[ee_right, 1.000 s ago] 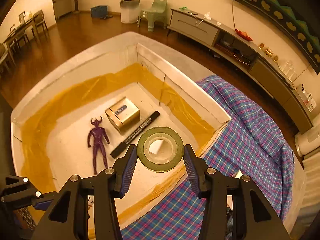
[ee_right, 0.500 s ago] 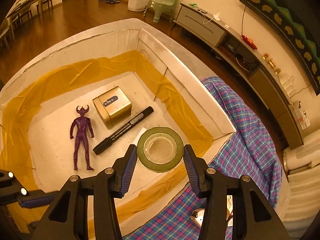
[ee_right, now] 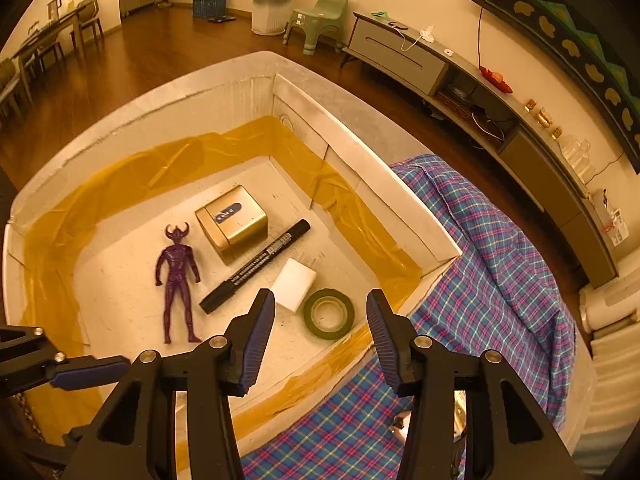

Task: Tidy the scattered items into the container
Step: 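Open the left tool to drop the glue stick while the right tool drops the tape, then move both tools back over the bed toward the stapler and glasses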

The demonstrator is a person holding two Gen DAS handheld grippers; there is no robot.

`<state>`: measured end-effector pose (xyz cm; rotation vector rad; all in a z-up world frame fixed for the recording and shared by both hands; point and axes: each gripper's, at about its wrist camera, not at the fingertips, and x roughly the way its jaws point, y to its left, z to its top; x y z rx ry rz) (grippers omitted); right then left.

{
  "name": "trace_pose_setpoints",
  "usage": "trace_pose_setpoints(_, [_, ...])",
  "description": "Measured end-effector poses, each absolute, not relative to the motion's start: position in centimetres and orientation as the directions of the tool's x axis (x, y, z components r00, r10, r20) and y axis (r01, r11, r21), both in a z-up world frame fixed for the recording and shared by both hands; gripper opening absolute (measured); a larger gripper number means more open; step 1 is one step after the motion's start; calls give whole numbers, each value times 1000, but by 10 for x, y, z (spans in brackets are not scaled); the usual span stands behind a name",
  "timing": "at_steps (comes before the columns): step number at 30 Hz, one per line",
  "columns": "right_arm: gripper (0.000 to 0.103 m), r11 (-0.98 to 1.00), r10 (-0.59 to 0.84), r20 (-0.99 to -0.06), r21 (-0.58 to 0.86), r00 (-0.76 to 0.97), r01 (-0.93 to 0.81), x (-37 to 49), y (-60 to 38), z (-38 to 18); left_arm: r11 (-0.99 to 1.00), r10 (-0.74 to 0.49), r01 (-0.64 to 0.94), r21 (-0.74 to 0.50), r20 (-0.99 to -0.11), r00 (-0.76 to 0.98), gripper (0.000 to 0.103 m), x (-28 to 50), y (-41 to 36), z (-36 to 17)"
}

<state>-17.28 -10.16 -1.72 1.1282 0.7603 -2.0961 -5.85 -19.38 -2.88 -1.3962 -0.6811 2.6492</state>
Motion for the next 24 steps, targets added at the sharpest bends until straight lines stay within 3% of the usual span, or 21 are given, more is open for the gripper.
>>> trace_pose_setpoints(7, [50,-639,-312,-850,-142,-423,756,-154,-88,-6,-950,114,152,-273,-754,-646,34,-48,-190,-9])
trace_pose_setpoints(13, [50,-625,-441,-803,-47,-401,780,-123,-65,19,-974,-2,151,-166,-666,-746,34,-32,-182,21])
trace_pose_setpoints(20, [49,-578,-646,-674,123,-359,807,-93,-12,61,-975,87,33,-218,-520,-850,34,-14,-166,52])
trace_pose_setpoints(24, [49,-586,-695,-606,165,-388,793,-84,29,80,-966,168,-43,-255,-491,-855,34,-15,-153,58])
